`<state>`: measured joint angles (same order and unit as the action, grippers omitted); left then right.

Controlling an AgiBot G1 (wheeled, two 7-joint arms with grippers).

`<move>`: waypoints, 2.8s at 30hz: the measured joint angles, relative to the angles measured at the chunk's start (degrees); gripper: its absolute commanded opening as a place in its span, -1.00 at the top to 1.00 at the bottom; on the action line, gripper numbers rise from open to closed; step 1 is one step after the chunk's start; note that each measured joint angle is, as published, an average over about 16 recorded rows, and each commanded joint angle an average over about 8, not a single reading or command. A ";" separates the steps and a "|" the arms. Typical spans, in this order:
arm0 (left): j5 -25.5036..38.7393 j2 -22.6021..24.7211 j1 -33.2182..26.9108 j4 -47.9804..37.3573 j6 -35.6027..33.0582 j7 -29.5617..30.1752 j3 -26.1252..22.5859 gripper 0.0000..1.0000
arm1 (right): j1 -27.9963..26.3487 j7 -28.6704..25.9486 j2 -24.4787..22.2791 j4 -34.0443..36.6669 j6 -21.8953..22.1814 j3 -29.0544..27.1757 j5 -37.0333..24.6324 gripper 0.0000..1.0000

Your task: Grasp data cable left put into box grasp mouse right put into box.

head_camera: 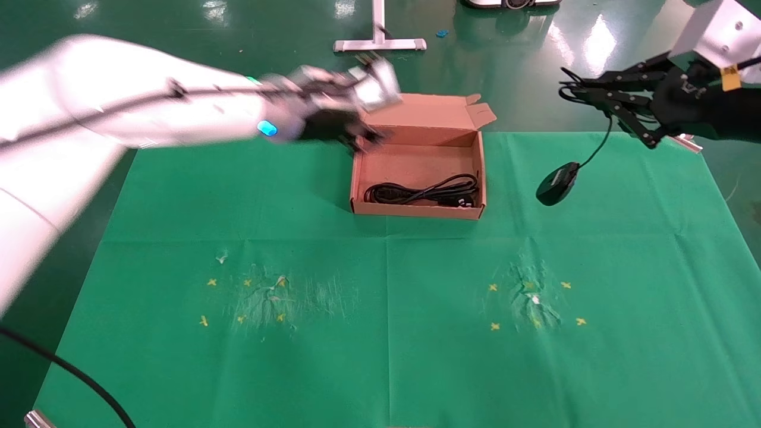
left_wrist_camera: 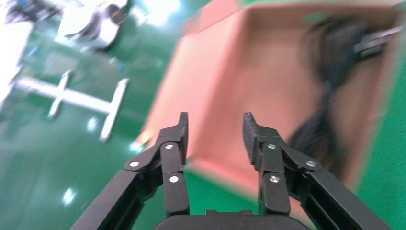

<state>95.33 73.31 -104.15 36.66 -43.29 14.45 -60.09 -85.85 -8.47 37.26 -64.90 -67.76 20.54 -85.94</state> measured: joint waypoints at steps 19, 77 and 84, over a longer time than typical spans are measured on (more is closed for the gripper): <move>5.64 -17.94 -4.40 14.46 -2.75 13.51 -0.23 -1.00 | -4.03 0.77 14.42 0.08 4.60 4.77 -4.72 1.00; 10.86 -20.02 -3.46 21.51 -2.14 21.85 -1.47 -1.00 | 5.90 3.45 18.56 6.84 4.27 7.07 1.84 -1.00; 10.86 -20.02 -3.46 21.51 -2.14 21.85 -1.47 -1.00 | 8.86 2.53 15.21 4.34 0.69 5.20 8.65 -1.00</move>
<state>106.18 53.29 -107.61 58.17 -45.43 36.30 -61.56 -76.99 -5.94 52.47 -60.56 -67.07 25.74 -77.29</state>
